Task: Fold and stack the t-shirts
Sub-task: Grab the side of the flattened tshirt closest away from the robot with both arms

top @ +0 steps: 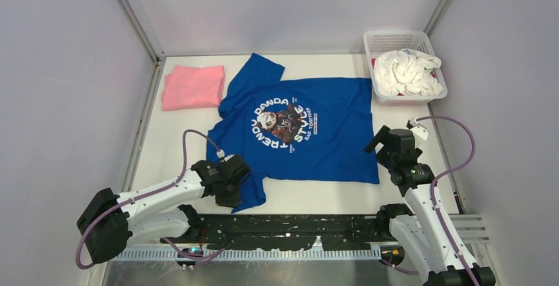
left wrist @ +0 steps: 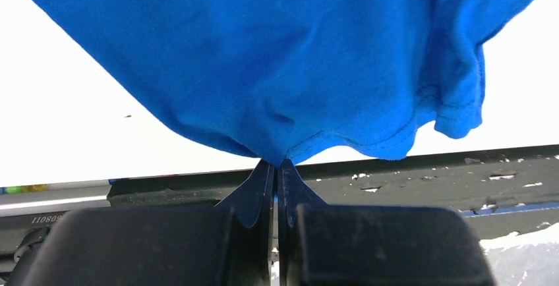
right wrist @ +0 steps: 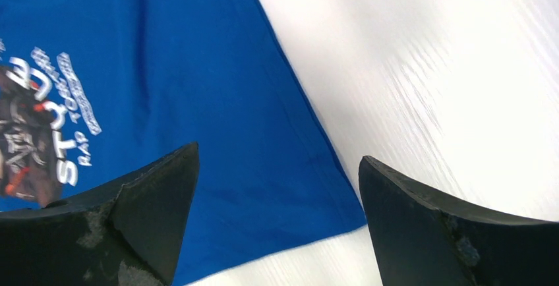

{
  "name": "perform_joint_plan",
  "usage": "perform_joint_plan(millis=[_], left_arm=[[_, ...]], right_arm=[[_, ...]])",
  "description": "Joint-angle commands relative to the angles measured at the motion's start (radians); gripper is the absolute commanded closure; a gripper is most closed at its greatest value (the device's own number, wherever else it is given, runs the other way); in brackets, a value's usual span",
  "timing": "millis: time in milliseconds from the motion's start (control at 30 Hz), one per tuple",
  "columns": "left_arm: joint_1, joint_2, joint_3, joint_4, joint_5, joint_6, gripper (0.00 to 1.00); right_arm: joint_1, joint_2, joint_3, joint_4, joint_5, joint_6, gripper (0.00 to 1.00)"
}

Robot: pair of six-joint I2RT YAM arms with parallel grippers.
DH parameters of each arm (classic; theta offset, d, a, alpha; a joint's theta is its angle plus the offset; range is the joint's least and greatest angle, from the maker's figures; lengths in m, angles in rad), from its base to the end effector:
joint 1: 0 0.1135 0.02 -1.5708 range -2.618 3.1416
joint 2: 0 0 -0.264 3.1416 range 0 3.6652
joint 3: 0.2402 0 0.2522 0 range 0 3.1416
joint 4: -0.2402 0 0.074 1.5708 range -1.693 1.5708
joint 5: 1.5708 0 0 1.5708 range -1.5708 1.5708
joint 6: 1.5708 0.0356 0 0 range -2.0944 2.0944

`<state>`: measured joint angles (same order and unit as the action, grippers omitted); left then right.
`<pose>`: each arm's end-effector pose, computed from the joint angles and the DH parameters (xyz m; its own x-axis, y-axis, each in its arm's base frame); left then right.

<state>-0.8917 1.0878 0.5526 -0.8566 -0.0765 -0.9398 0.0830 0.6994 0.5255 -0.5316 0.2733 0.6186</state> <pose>0.1015 -0.1214 0.1662 -0.9842 -0.0625 -0.1658 -0.0463 0.9940 -0.0994 0.1523 0.0030 0.2300 -0.4540 0.5225 -0.7217 0.4765 0.8268 0.2989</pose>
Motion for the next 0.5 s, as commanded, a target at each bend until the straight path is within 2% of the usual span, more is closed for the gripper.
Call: perform_joint_plan(millis=[0, 67, 200, 333, 400, 467], left_arm=[[-0.002, -0.067, -0.020, 0.019, 0.010, 0.022, 1.00], [-0.001, -0.084, -0.033, 0.026, 0.026, 0.022, 1.00], [-0.001, -0.114, -0.048, 0.026, 0.042, 0.024, 1.00], [-0.001, -0.137, -0.064, 0.033, 0.061, 0.026, 1.00], [-0.001, -0.141, -0.066, 0.030, 0.066, 0.026, 1.00], [-0.001, -0.146, -0.067, 0.023, 0.068, 0.024, 1.00]], right_arm=[[-0.003, -0.042, -0.042, -0.169, 0.003, 0.076, 0.01], [-0.003, -0.059, -0.075, -0.205, -0.027, 0.103, 0.00], [-0.002, -0.074, -0.118, -0.204, -0.083, 0.172, 0.10], [-0.003, -0.044, -0.157, -0.194, -0.073, 0.195, 0.17], [-0.003, -0.025, -0.166, -0.176, -0.075, 0.198, 0.22], [-0.003, -0.005, -0.175, -0.145, -0.094, 0.203, 0.33]])
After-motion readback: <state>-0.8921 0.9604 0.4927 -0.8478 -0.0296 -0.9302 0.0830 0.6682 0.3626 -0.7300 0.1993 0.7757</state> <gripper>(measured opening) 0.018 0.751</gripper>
